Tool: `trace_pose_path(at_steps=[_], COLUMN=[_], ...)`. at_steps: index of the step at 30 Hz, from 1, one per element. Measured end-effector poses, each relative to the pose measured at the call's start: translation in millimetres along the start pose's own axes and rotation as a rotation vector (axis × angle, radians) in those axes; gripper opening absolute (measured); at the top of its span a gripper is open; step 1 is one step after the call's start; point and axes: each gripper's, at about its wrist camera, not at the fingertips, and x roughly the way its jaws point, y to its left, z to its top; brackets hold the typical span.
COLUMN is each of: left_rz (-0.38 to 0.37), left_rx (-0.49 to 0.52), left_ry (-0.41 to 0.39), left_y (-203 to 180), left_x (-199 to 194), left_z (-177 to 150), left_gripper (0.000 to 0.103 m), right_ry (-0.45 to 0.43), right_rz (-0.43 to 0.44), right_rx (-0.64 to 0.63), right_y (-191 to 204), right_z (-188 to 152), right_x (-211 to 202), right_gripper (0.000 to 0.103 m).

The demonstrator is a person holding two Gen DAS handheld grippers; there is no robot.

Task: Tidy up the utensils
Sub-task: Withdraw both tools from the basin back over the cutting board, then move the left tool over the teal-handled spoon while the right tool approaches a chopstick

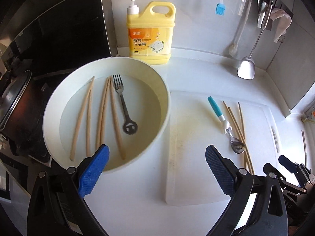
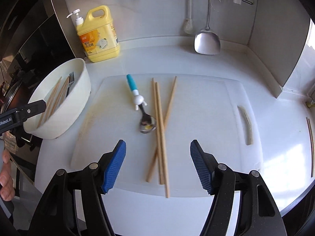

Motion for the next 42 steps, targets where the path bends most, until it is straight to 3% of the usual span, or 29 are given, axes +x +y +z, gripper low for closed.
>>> trace_pose_path(at_steps=[6, 12, 29, 42], left_rz=[0.079, 0.139, 0.035, 0.012], left_rx=[-0.033, 0.020, 0.020, 0.010], left_ry=[0.018, 0.001, -0.101, -0.094], left_y=[-37.4, -54.1, -72.3, -81.6], left_x=[-5.9, -9.5, 59.5, 83.3], left_z=[-17.4, -26.5, -30.8, -29.8], left_gripper=[0.097, 0.097, 0.097, 0.097], right_ry=[-0.007, -0.016, -0.116, -0.109], right_rz=[0.068, 0.103, 0.027, -0.019], right_rx=[-0.011, -0.007, -0.049, -0.105], right_y=[-47.1, -52.7, -30.0, -21.7], right_z=[-4.1, 2.9, 7.7, 5.0], right_x=[12.8, 26.8, 63.4, 74.6], right_gripper=[0.065, 0.065, 0.065, 0.065])
